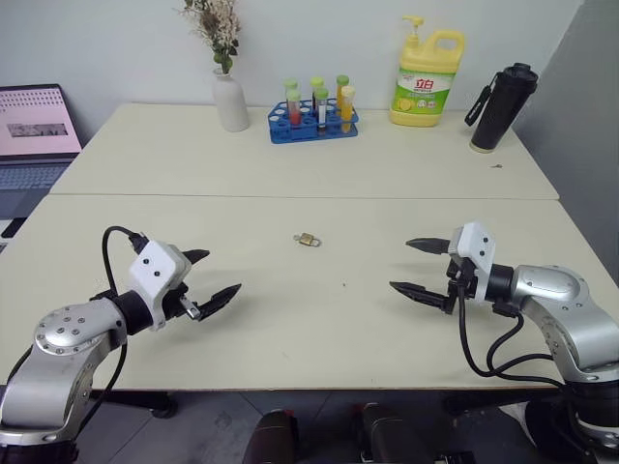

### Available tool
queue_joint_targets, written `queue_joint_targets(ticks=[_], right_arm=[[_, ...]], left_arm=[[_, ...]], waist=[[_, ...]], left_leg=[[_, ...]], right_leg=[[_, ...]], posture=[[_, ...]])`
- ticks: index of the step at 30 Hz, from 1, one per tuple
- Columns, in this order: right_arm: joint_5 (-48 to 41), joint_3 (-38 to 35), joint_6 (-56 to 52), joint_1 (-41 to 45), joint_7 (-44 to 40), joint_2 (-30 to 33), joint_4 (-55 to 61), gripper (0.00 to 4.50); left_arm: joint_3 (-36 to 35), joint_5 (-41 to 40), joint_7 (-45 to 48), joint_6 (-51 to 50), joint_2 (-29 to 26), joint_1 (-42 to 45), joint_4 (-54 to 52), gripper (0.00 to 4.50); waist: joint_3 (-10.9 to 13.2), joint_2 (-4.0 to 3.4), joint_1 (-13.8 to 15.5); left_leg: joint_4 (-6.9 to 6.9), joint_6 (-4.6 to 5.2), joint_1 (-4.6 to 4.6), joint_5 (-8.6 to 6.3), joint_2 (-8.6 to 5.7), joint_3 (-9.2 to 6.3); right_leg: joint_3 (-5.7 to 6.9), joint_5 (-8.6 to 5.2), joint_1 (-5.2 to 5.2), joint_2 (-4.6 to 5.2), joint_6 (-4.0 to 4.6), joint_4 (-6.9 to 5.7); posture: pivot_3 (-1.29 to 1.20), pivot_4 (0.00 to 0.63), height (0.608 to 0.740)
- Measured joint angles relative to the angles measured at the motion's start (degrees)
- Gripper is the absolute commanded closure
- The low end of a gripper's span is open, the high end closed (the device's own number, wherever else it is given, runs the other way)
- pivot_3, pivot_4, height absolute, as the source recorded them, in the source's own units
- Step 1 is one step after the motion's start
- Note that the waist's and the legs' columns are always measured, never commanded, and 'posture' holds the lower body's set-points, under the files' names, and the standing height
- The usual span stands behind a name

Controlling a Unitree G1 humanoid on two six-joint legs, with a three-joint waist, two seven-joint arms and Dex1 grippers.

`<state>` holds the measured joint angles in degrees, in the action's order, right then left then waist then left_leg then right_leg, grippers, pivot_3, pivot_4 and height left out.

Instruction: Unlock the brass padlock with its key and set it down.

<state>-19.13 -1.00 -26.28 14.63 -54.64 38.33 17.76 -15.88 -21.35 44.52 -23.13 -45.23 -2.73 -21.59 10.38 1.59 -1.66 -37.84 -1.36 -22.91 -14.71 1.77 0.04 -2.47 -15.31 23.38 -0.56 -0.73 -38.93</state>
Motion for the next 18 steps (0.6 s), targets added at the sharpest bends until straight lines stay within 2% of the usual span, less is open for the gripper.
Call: queue_joint_targets(ticks=[18], right_arm=[[-0.09,1.1,-1.35,-0.59,1.75,1.03,0.08,0.0]], left_arm=[[0.01,-0.27,2.39,3.88,1.0,-0.6,0.04,0.01]], waist=[[0.0,0.0,0.0]], left_leg=[[0.0,0.0,0.0,0.0,0.01,0.01]], right_leg=[[-0.02,0.0,0.0,-0.01,0.0,0.0]], posture=[[0.0,0.15,0.74]])
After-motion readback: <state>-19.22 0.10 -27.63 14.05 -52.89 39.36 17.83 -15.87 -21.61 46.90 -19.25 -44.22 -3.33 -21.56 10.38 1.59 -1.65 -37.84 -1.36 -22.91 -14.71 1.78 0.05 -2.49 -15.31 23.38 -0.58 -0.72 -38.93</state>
